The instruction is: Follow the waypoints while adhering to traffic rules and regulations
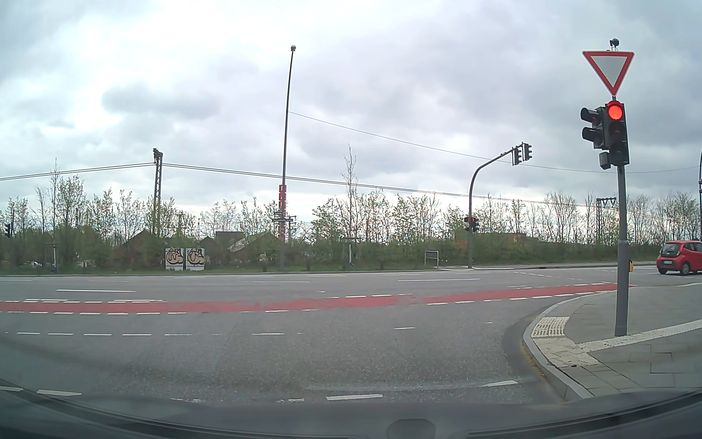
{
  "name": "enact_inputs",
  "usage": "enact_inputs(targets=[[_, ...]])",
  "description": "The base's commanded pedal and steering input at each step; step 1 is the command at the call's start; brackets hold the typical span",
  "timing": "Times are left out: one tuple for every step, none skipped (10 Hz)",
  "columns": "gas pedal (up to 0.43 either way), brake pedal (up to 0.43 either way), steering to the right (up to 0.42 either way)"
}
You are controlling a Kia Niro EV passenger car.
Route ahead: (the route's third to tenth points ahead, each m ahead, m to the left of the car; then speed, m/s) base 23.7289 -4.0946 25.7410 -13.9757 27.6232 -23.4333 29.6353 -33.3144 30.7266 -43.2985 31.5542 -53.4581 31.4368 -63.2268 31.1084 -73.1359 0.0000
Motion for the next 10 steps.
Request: enact_inputs(targets=[[0.000,0.006,0.002],[0.000,0.006,0.002],[0.000,0.006,0.002],[0.000,0.006,0.001],[0.000,0.006,0.002],[0.000,0.006,0.002],[0.000,0.006,0.002],[0.000,0.006,0.002],[0.000,0.006,0.001],[0.000,0.006,0.001]])
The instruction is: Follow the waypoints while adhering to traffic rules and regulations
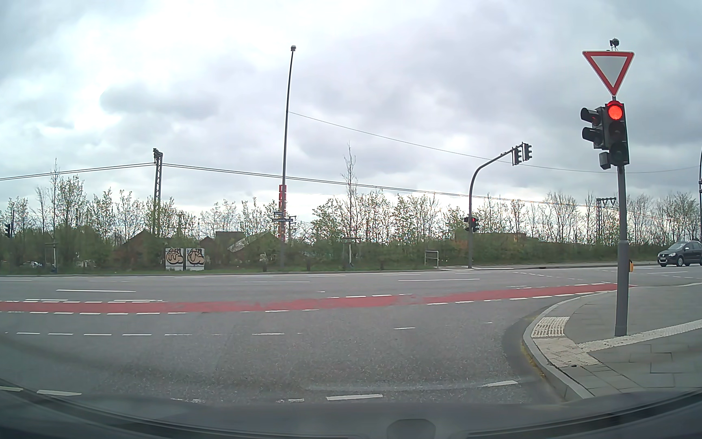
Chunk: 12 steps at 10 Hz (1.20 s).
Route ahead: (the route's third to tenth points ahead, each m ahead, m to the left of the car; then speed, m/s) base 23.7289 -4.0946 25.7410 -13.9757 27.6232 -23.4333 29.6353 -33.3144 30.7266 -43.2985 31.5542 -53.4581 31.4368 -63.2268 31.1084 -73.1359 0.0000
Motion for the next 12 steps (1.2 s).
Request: enact_inputs(targets=[[0.000,0.006,0.001],[0.000,0.006,0.002],[0.000,0.006,0.001],[0.000,0.000,0.001],[0.000,0.006,0.001],[0.000,0.006,0.001],[0.000,0.000,0.001],[0.000,0.006,0.001],[0.000,0.006,0.001],[0.000,0.000,0.001],[0.000,0.006,0.001],[0.000,0.006,0.001]])
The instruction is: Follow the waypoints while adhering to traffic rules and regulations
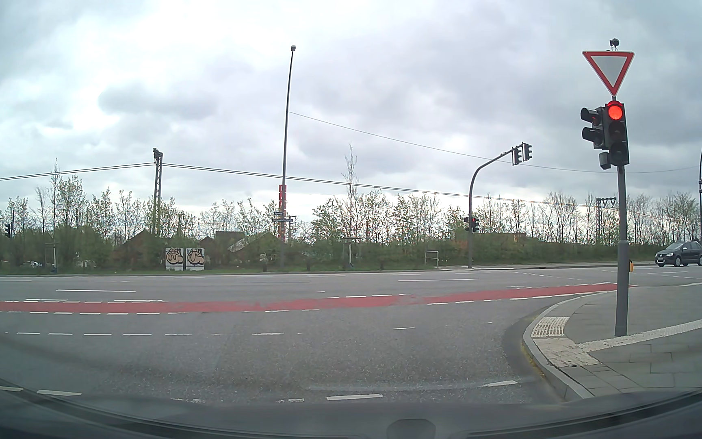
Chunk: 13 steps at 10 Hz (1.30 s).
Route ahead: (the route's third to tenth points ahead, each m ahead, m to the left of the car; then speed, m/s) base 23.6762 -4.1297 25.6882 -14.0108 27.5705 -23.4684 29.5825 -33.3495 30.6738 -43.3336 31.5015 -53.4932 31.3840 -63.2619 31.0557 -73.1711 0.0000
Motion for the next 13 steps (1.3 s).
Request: enact_inputs(targets=[[0.000,0.006,0.001],[0.000,0.006,0.001],[0.000,0.000,0.001],[0.000,0.006,0.001],[0.000,0.006,0.001],[0.000,0.006,0.001],[0.000,0.006,0.001],[0.000,0.006,0.001],[0.000,0.006,0.001],[0.000,0.006,0.001],[0.000,0.006,0.001],[0.000,0.006,0.001],[0.000,0.006,0.001]])
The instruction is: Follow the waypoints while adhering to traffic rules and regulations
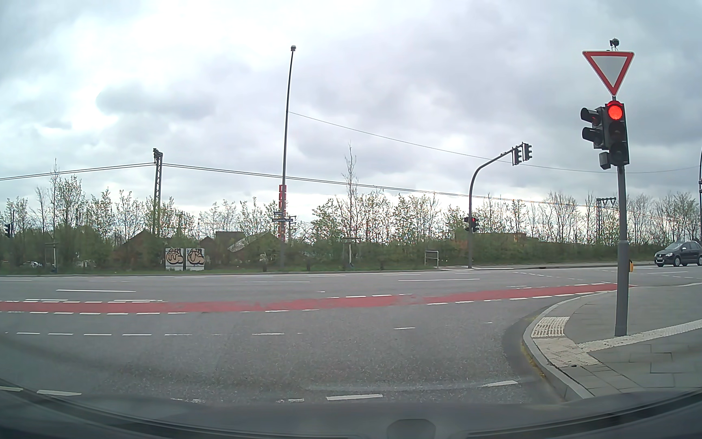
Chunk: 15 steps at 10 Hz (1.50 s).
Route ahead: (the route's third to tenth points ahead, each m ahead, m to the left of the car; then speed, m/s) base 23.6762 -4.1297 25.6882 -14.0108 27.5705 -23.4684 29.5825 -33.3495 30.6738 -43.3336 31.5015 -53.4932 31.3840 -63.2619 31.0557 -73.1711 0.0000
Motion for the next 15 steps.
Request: enact_inputs(targets=[[0.000,0.006,0.001],[0.000,0.006,0.001],[0.000,0.000,0.001],[0.000,0.006,0.001],[0.000,0.006,0.001],[0.000,0.000,0.001],[0.000,0.000,0.001],[0.000,0.000,0.001],[0.000,0.006,0.001],[0.000,0.000,0.001],[0.000,0.000,0.001],[0.000,0.006,0.001],[0.000,0.000,0.001],[0.000,0.000,0.001],[0.000,0.006,0.001]])
